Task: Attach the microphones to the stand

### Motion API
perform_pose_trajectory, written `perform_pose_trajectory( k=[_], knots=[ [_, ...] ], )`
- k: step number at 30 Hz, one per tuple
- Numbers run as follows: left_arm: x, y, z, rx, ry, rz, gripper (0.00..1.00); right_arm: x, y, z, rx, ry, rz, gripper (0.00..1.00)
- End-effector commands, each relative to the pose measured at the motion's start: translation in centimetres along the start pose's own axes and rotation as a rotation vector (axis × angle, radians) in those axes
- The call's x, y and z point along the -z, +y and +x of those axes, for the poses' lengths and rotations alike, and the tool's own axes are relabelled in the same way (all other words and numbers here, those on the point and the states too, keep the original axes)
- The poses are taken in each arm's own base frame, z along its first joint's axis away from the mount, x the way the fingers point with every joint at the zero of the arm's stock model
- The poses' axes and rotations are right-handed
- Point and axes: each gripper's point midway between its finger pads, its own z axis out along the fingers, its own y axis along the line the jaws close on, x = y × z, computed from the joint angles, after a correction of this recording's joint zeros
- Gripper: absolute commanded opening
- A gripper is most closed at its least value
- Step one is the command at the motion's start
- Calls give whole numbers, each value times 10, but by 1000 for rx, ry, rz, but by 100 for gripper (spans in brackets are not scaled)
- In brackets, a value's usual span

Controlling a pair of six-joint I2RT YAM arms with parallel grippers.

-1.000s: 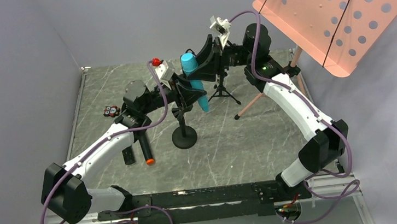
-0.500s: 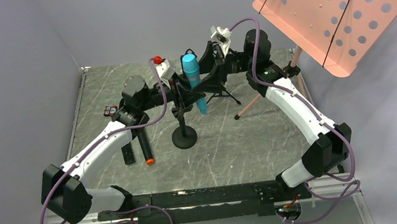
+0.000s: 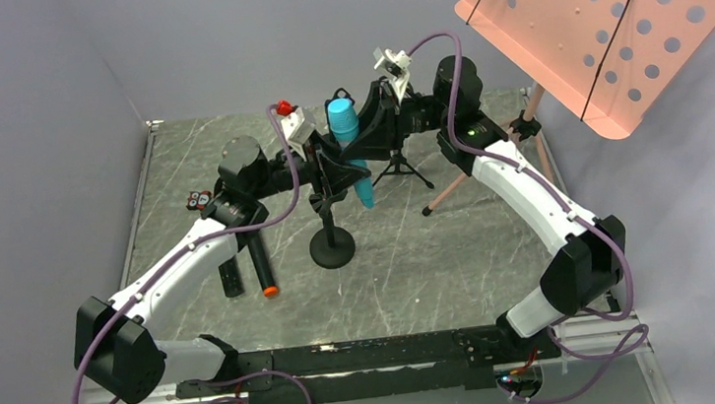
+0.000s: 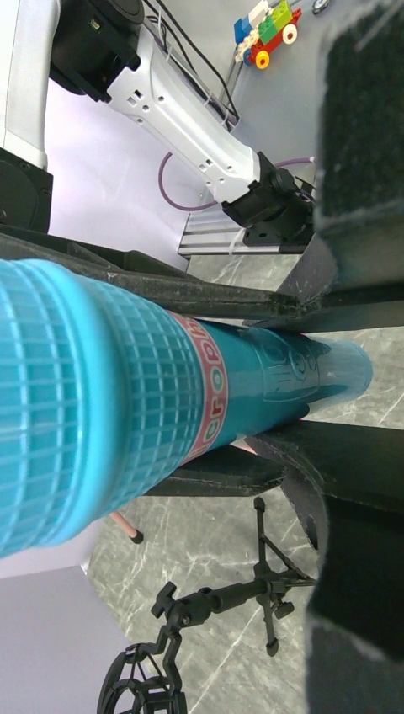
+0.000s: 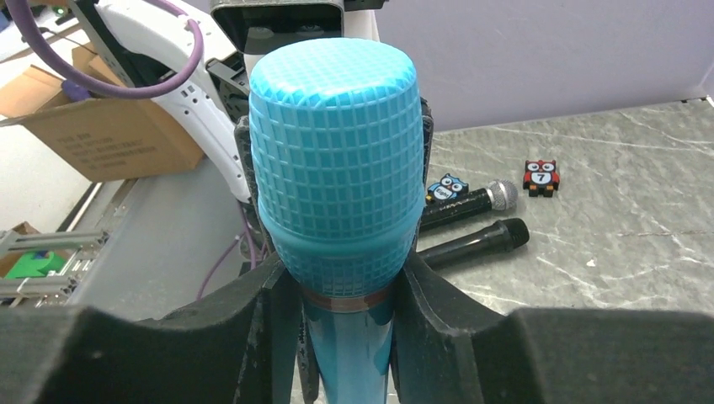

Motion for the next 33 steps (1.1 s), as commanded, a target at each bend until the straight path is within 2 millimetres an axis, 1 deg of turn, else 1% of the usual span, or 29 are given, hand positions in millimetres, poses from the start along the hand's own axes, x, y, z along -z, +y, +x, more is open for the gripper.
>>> perform_pose_trajectory(
  k=[1,2,3,5,7,8,9,10,15,17,19,22,24,27,30,33],
  knots=[
    [4,-13,-34,-84,-77,14,3,-1,12,-10,61,-21,-31,3],
    [6,-12,-35,-83,-79,3,11,0,13,-11,73,-22,-28,1],
    [9,-11,-35,-78,-79,-8,24,1,13,-13,89,-21,-24,0],
    [18,-8,-35,-64,-80,-40,55,3,12,-17,110,-12,-8,0],
    [32,-6,-31,-81,-80,-72,79,6,8,-22,138,-7,8,0],
    [40,-4,-27,-92,-75,-100,88,8,6,-24,151,-5,16,0],
    [49,-3,-23,-110,-64,-123,95,9,2,-26,164,-2,24,0],
    [59,-2,-16,-124,-42,-144,99,10,-3,-25,169,7,38,0],
    [108,18,14,-210,106,-311,99,11,-38,-8,231,65,123,0],
    [122,26,29,-267,187,-358,99,10,-48,0,234,77,137,0],
    [129,31,48,-296,258,-362,99,11,-55,5,231,87,146,0],
    [130,30,73,-339,308,-295,99,12,-62,9,222,88,149,0],
    [128,33,80,-383,300,-272,99,12,-63,13,211,88,143,0],
    [128,43,91,-439,299,-281,99,12,-64,18,200,88,139,0],
    [122,53,91,-481,271,-277,99,13,-65,23,193,86,128,0],
    [114,60,92,-488,257,-259,99,13,-65,23,190,73,116,0]
  ],
)
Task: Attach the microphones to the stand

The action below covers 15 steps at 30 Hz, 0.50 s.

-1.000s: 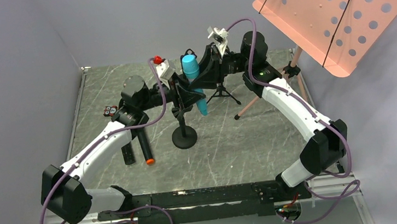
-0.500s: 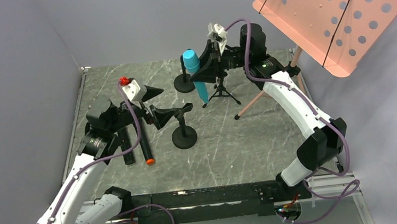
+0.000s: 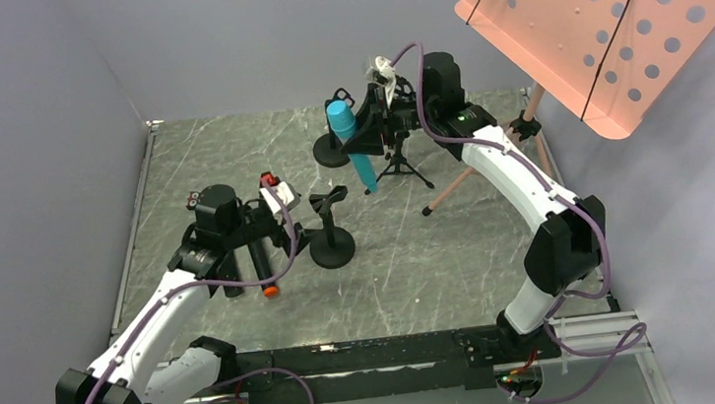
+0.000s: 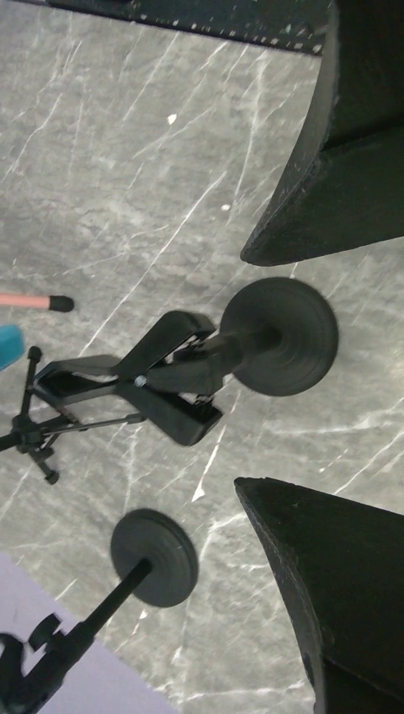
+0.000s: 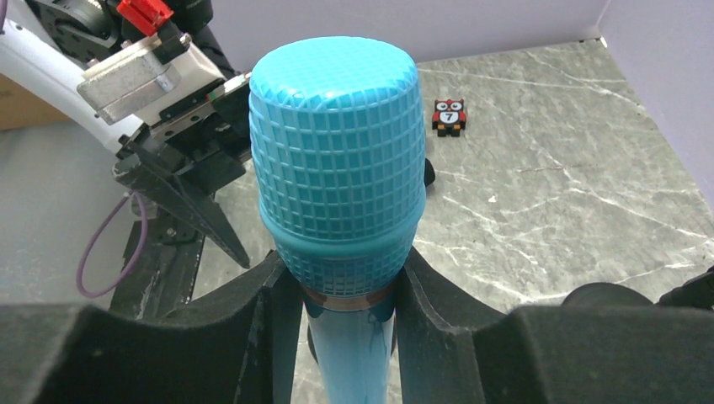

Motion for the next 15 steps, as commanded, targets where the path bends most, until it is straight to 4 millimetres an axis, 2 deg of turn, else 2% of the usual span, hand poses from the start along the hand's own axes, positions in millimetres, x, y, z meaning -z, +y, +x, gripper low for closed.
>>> perform_pose_trajectory(
  k=[1,6,15],
  knots=[
    [-12,15,-31,-138,-124,-1,99,4,6,-16,77,-52,-32,0],
    [-23,14,-35,-133,-153,14,99,5,7,-10,65,-64,-46,0],
    [-38,7,-29,-100,-140,27,97,3,9,-5,37,-78,-70,0]
  ],
)
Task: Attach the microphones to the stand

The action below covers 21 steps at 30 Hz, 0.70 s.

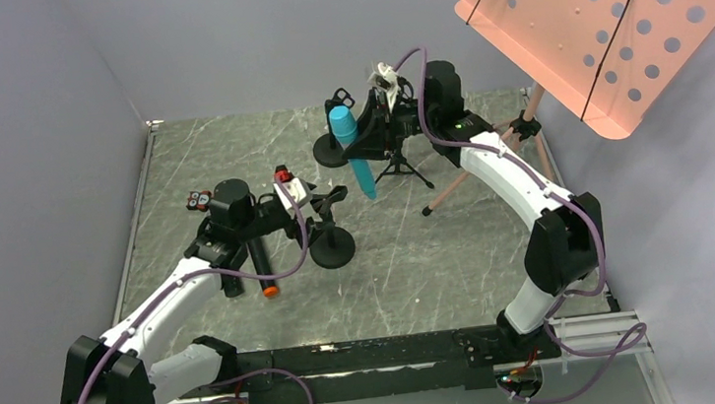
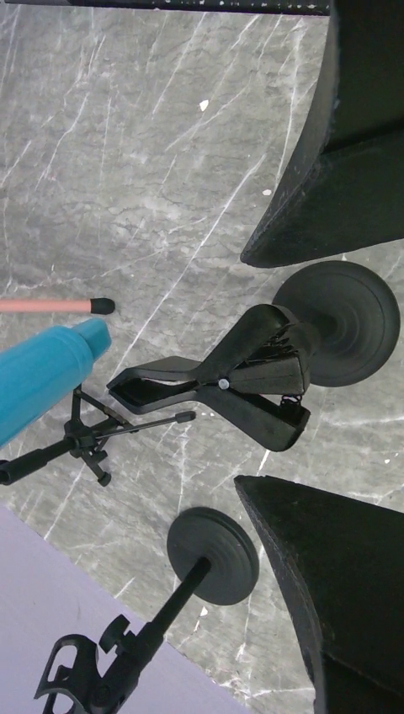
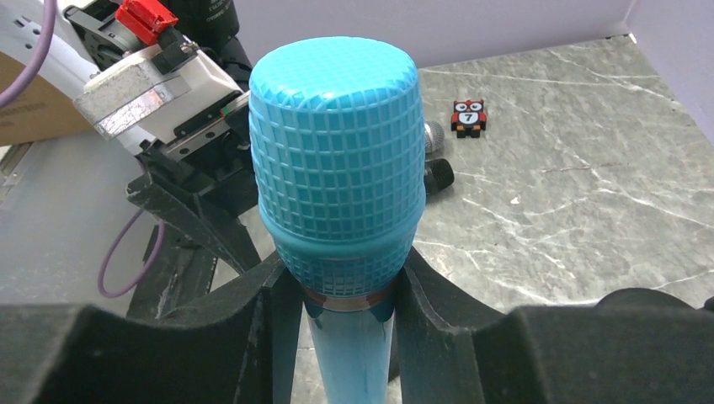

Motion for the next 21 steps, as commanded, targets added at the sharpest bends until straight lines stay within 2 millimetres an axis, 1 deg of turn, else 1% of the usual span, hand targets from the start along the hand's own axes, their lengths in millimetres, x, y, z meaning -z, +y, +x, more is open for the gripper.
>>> perform_pose_trajectory(
  k=[1,4,5,6,7,12,16,17,19,21],
  knots=[
    [-5,3,-15,-24,-54,-8,96,2,11,-21,86,-47,-38,0],
    [-5,4,-11,-2,-37,-15,90,2,10,-19,83,-47,-38,0],
    [-5,5,-11,4,-34,-15,86,2,10,-19,78,-47,-40,0],
    [-6,5,-11,11,-28,-17,80,1,10,-18,76,-48,-41,0],
    [-6,6,-9,23,-21,-20,75,1,10,-18,75,-49,-42,0],
    [-7,7,-4,44,0,-26,59,0,9,-16,70,-49,-48,0],
    [-6,7,-6,36,8,-22,37,-1,7,-13,65,-48,-50,0],
    [-6,7,-8,32,8,-17,33,-1,8,-12,63,-49,-52,0],
    [-6,5,-9,29,12,-2,26,-2,7,-9,61,-50,-60,0],
    [-6,4,-11,29,15,13,23,-3,7,-6,66,-51,-66,0]
  ],
)
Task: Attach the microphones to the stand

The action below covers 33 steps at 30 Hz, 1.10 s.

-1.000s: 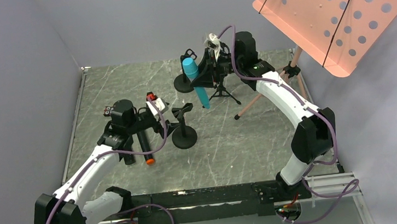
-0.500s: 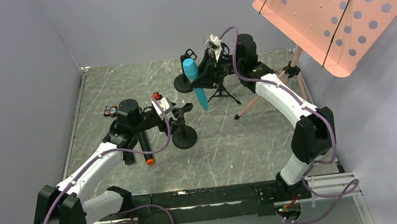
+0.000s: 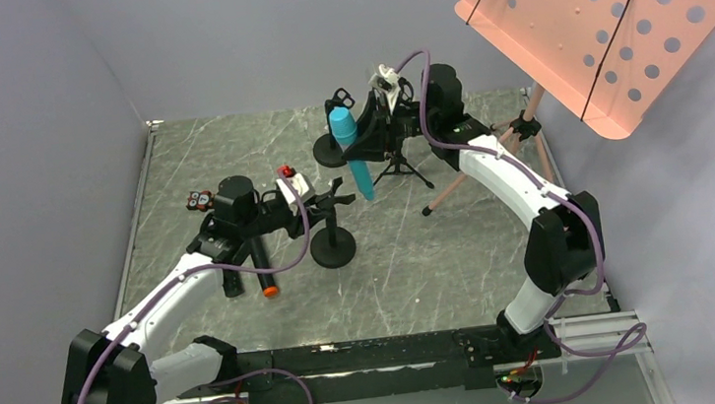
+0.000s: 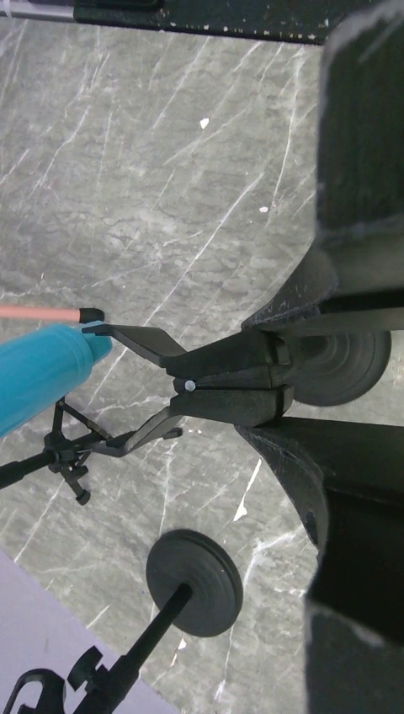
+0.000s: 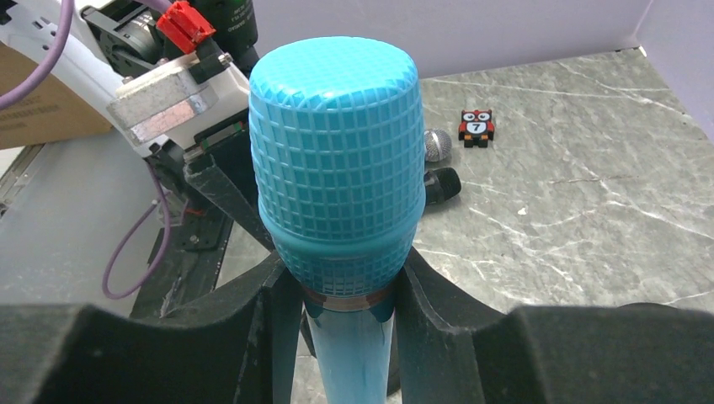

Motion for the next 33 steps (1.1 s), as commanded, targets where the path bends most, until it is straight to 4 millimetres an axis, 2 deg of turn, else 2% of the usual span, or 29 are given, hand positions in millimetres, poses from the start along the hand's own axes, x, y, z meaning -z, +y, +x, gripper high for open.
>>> perform_pose_trajectory(
  k=[1,8,15,18,23,33],
  knots=[
    [-1,3,-19,-41,-19,14,23,-2,4,-3,67,-22,-45,0],
    [-1,-2,-15,-25,-13,42,22,-16,3,16,70,-19,-109,1],
    [0,-6,-10,-1,-11,60,20,-22,9,20,84,-59,-196,1],
    [2,-5,-9,24,-12,64,19,-20,19,28,94,-83,-248,1],
    [5,-6,-4,63,-25,64,18,-12,48,23,104,-121,-335,2],
    [7,-14,-10,100,-58,95,18,-23,55,29,129,-129,-370,2]
  ],
)
